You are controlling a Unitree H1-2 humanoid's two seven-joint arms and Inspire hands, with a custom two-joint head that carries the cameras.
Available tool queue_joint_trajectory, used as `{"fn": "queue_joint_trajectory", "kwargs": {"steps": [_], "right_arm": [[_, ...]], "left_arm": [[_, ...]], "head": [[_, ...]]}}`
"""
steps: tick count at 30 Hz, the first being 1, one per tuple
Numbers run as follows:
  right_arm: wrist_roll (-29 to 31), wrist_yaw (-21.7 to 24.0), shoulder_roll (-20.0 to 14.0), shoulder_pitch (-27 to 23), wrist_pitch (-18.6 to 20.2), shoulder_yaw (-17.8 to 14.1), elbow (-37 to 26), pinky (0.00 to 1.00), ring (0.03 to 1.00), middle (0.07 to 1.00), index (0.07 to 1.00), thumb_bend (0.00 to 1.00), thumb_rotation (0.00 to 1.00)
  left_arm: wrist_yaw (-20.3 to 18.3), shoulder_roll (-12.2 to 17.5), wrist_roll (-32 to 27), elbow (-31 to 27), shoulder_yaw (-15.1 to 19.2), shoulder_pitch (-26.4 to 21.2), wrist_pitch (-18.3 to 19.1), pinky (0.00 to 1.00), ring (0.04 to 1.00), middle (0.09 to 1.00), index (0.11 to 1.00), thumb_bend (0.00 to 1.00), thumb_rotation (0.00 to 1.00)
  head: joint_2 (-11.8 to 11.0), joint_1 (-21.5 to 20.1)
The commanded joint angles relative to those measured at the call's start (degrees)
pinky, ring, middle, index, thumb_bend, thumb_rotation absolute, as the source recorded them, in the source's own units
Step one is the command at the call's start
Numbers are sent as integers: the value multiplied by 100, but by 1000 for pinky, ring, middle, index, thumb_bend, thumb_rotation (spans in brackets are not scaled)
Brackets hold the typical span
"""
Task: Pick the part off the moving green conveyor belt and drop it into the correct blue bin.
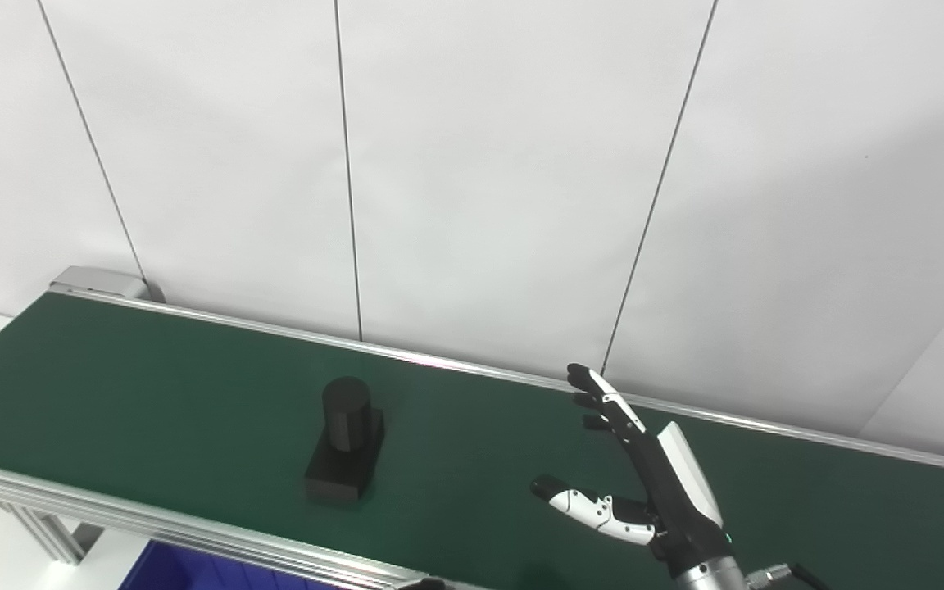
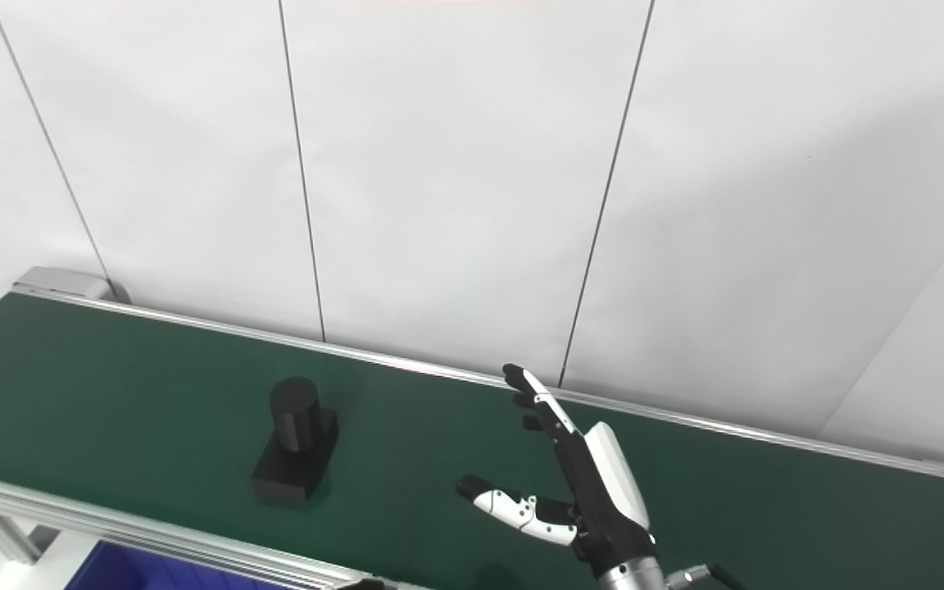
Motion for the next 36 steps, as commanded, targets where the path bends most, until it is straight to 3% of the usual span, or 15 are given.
{"fn": "queue_joint_trajectory", "kwargs": {"steps": [1,18,24,26,36], "right_arm": [[-42,-50,82,-243,58,26,-14,775,863,901,932,648,500],[-269,-463,454,-797,-175,267,1419,769,855,893,924,758,506],[-350,-594,617,-1021,-247,452,1922,821,884,905,919,799,524],[-371,-628,664,-1069,-266,507,2069,780,851,894,919,807,523],[-456,-812,842,-1231,-336,774,2559,803,863,882,898,831,486]], "left_arm": [[-46,19,-57,-239,1,29,-188,712,759,782,805,848,678],[-64,-14,-110,-409,89,74,-190,729,765,783,813,829,702],[-26,-33,-81,-506,76,137,-190,732,767,782,816,840,733],[-48,-40,-99,-533,69,163,-190,733,767,780,814,837,737],[-61,-40,-78,-710,-32,292,-190,738,772,787,816,812,739]], "head": [[24,-39],[409,-284],[474,-190],[491,-153],[562,-48]]}}
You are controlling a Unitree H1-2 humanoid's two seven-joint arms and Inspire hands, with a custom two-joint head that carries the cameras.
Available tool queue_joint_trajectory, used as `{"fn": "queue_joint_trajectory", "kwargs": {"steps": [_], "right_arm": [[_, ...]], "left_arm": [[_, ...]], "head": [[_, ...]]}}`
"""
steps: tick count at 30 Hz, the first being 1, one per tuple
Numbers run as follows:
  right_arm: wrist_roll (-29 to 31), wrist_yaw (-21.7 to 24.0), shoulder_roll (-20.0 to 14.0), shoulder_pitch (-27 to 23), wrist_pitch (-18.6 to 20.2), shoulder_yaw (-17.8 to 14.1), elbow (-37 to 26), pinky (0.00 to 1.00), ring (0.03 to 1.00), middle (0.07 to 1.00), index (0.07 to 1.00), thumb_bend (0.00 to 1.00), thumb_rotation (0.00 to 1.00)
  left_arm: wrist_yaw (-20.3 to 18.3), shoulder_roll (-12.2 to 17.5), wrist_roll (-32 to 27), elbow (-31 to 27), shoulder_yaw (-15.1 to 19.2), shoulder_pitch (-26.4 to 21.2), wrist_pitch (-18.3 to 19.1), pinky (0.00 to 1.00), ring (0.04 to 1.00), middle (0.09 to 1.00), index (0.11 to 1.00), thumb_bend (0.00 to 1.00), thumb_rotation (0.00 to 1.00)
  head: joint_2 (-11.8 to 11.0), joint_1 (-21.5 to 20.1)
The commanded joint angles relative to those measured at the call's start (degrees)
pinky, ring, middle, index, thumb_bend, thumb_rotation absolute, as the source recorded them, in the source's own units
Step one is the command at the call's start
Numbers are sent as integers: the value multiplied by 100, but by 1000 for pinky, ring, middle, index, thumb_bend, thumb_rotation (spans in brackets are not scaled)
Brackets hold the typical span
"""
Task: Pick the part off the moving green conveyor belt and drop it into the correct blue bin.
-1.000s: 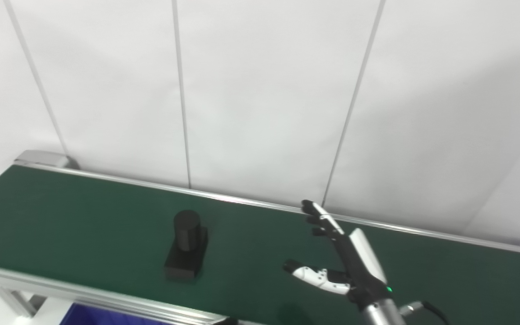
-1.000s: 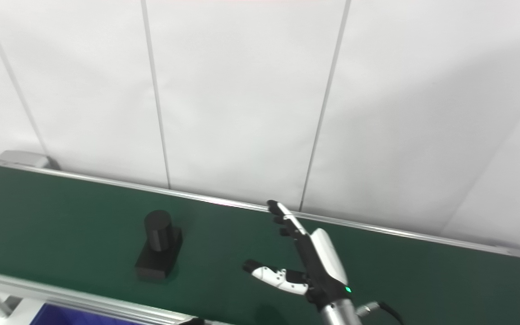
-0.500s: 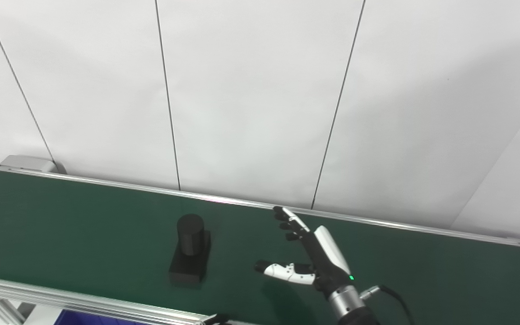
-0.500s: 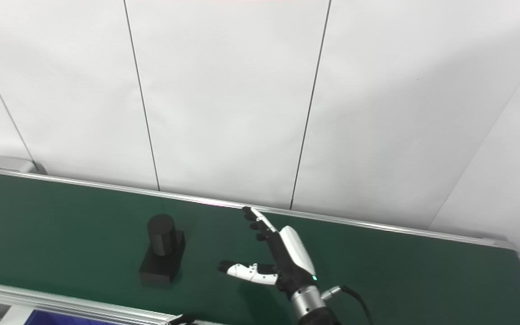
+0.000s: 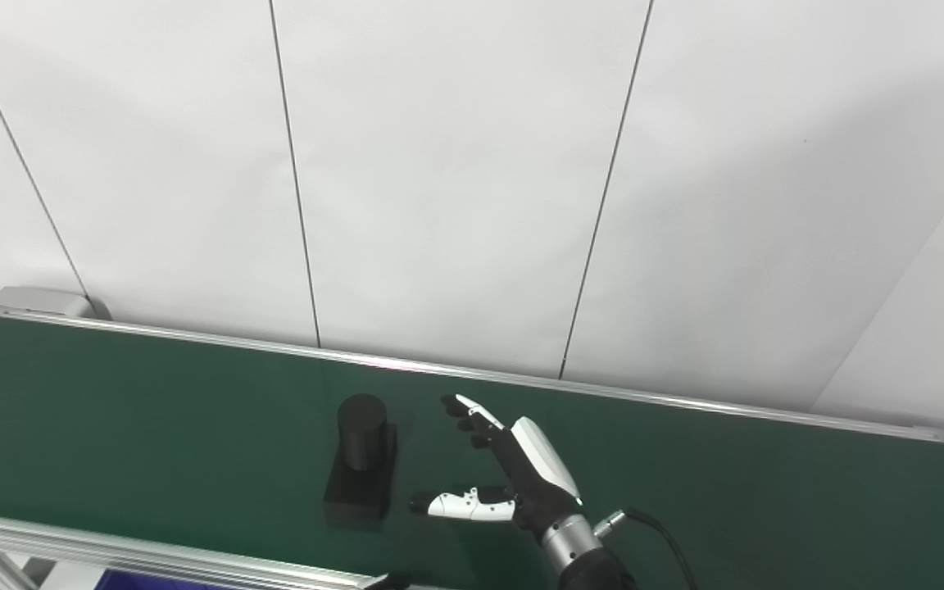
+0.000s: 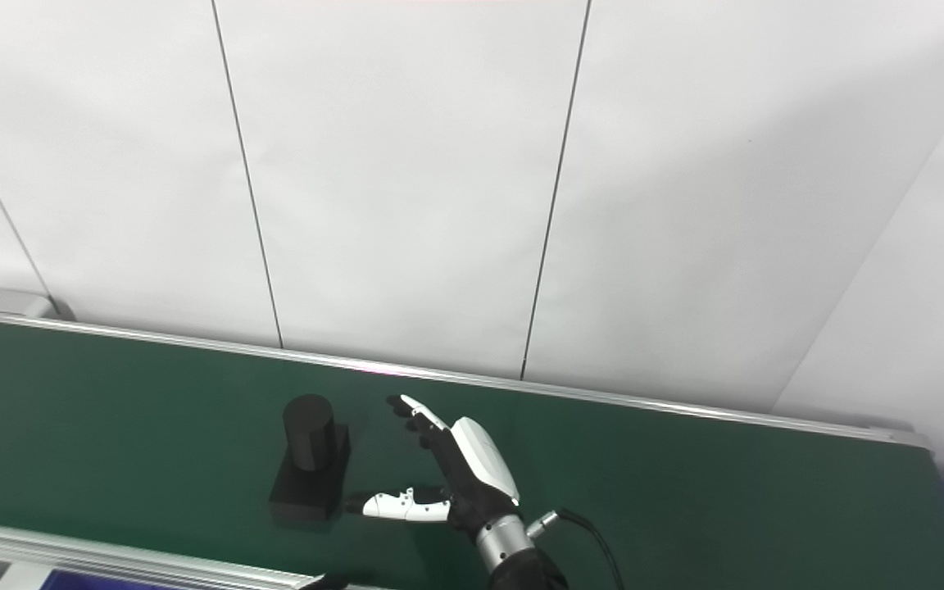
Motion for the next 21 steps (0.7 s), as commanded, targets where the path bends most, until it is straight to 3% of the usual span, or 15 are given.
{"fn": "queue_joint_trajectory", "kwargs": {"steps": [1,21], "right_arm": [[-17,-173,165,-292,-365,55,-26,805,864,882,898,831,485],[-55,-657,362,-698,-414,102,823,791,859,877,877,820,415]], "left_arm": [[-57,-26,-79,-167,-37,45,-189,738,772,787,816,813,738],[-15,-76,-49,-206,-151,103,-189,734,772,788,813,825,731]], "head": [[16,30],[4,166]]}}
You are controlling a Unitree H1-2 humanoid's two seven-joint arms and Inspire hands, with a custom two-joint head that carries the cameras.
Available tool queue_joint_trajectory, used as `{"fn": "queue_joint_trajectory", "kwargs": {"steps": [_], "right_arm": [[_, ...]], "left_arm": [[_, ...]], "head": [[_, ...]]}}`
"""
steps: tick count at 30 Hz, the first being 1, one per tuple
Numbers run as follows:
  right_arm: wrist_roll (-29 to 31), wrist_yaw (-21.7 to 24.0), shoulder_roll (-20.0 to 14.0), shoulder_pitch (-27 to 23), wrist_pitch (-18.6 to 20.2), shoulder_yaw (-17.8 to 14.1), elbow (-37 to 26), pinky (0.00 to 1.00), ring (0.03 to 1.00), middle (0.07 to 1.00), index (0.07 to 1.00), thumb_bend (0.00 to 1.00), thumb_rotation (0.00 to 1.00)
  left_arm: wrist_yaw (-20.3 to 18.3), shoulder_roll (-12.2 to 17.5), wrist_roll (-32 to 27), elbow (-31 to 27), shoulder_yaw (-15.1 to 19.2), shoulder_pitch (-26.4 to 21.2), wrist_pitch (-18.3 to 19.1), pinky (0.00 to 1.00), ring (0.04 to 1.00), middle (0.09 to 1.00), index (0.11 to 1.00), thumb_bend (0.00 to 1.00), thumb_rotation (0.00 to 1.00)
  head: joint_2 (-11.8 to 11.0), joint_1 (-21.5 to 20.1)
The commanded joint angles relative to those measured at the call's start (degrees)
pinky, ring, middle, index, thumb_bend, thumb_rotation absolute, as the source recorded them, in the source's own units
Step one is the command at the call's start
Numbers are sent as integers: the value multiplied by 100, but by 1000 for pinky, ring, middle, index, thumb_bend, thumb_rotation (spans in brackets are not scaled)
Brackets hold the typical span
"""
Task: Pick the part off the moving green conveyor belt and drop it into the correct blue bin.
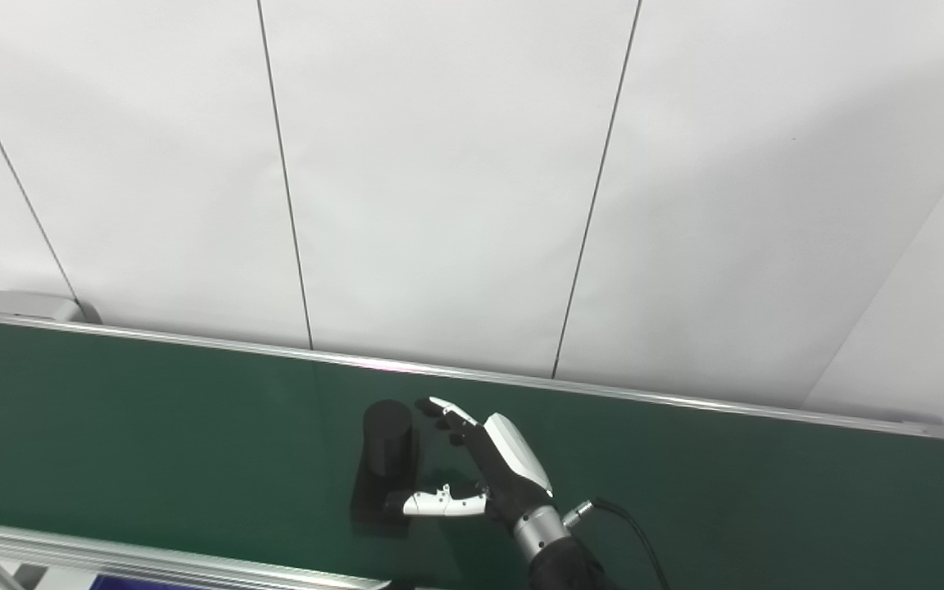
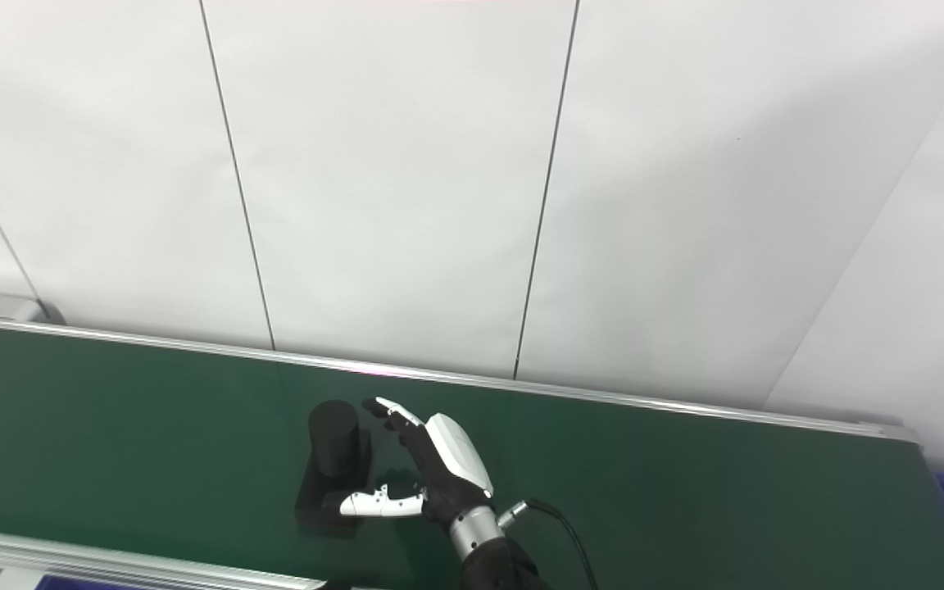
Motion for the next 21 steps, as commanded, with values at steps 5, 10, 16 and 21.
{"fn": "queue_joint_trajectory", "kwargs": {"steps": [5,10,16,21], "right_arm": [[63,-366,208,-417,-394,-97,306,762,836,866,873,822,367],[5,-608,249,-493,-479,-106,578,656,752,831,859,799,348],[2,-970,311,-496,-550,-143,798,650,723,789,826,754,264],[102,-1469,440,-462,-763,-333,946,561,596,589,710,642,49]], "left_arm": [[-12,-62,-56,-171,-38,28,-189,735,771,787,811,822,723],[-23,-68,-65,-199,-44,55,-189,737,772,788,812,823,722],[-15,-60,-59,-254,-43,101,-189,737,772,788,811,821,724],[-35,-57,-85,-277,-26,122,-189,736,771,788,812,819,723]], "head": [[3,20],[8,19],[61,16],[94,8]]}}
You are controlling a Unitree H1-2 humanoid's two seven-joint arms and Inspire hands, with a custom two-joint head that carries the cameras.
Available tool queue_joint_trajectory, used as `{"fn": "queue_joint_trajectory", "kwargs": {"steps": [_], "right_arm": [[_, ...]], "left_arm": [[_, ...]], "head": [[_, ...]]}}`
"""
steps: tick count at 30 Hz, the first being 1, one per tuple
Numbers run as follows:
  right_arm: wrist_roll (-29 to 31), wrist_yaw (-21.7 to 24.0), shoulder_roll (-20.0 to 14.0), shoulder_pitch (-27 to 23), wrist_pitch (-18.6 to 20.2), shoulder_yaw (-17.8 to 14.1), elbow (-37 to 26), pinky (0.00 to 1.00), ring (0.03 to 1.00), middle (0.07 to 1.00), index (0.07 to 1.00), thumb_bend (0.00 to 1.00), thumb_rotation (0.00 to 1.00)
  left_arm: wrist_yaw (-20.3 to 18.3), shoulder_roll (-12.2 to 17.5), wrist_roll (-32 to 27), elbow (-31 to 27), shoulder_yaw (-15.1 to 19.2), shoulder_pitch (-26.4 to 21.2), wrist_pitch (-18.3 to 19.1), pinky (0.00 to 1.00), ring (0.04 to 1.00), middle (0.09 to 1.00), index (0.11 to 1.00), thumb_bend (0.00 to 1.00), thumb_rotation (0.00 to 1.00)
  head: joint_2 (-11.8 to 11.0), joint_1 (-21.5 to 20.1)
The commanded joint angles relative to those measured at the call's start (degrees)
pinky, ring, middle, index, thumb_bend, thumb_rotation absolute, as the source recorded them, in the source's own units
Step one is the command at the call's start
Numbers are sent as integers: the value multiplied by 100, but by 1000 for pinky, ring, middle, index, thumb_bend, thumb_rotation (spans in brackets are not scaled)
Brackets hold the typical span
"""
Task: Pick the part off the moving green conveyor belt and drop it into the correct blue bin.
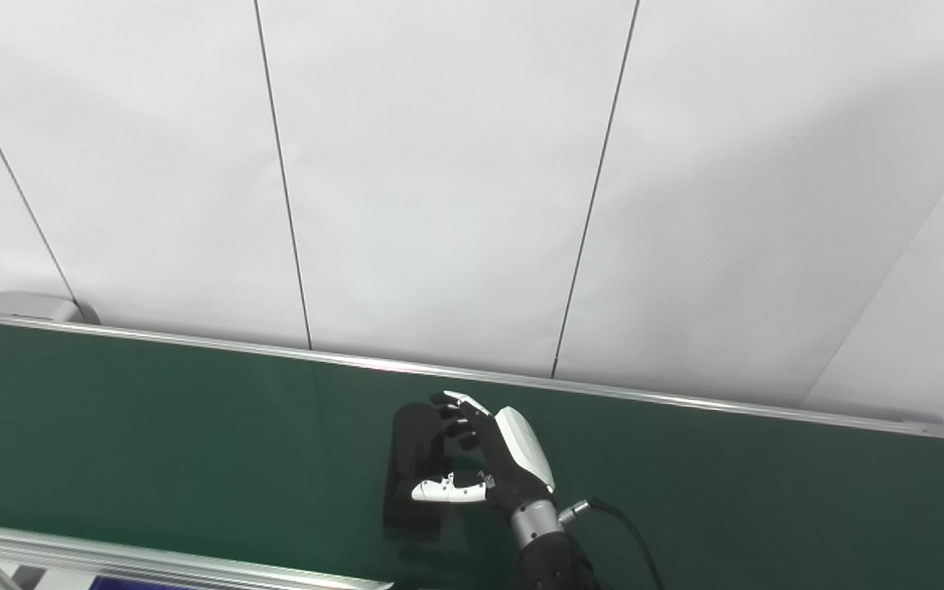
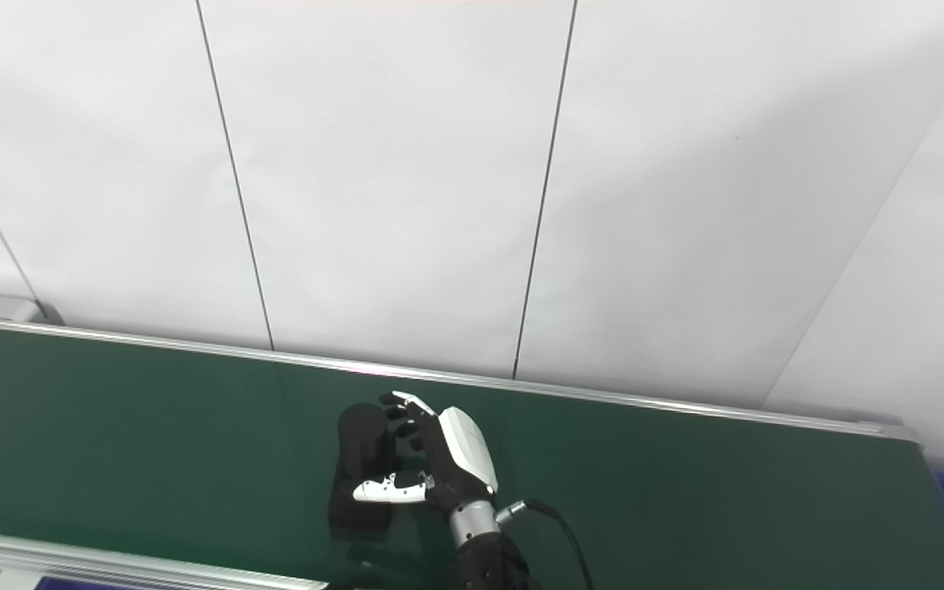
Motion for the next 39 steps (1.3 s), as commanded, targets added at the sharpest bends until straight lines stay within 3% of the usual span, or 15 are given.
{"fn": "queue_joint_trajectory", "kwargs": {"steps": [1,4,9,27,33,39], "right_arm": [[83,-387,178,-201,-505,-114,-53,496,492,509,629,558,12],[75,-681,221,-197,-747,-200,39,428,418,484,549,517,0],[30,-839,197,-234,-888,-209,92,427,426,493,518,517,0],[32,-902,140,-118,-1010,-279,-112,417,420,483,529,517,0],[-35,-845,22,146,-880,-320,-728,393,417,489,523,518,0],[283,-498,-71,588,-739,-504,-1856,375,416,503,514,518,0]], "left_arm": [[-44,-11,-96,-166,8,45,-189,736,771,787,811,818,723],[-61,2,-116,-182,28,53,-189,736,770,788,813,819,728],[-83,3,-137,-195,49,60,-189,737,771,789,814,828,734],[-207,-25,-174,-239,135,78,-189,740,773,789,819,819,753],[-222,-50,-184,-203,163,58,-189,740,774,789,819,825,752],[-221,-64,-167,-175,184,40,-189,739,773,789,821,839,760]], "head": [[8,6],[36,-37],[49,-41],[103,-63],[113,-113],[105,-179]]}}
